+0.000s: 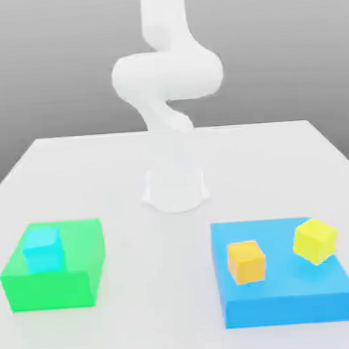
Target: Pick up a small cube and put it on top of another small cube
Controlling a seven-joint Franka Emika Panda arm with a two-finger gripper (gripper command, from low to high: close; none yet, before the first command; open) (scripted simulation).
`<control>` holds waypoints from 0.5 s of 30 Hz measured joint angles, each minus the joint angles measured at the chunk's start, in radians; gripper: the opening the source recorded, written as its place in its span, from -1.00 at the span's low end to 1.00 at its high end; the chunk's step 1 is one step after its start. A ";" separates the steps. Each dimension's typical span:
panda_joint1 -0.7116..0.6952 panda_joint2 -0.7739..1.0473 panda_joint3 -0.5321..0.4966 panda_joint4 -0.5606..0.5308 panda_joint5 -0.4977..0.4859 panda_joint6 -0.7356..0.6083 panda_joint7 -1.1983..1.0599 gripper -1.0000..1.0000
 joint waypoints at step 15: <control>-0.004 0.545 0.241 0.124 -0.064 0.088 0.439 0.00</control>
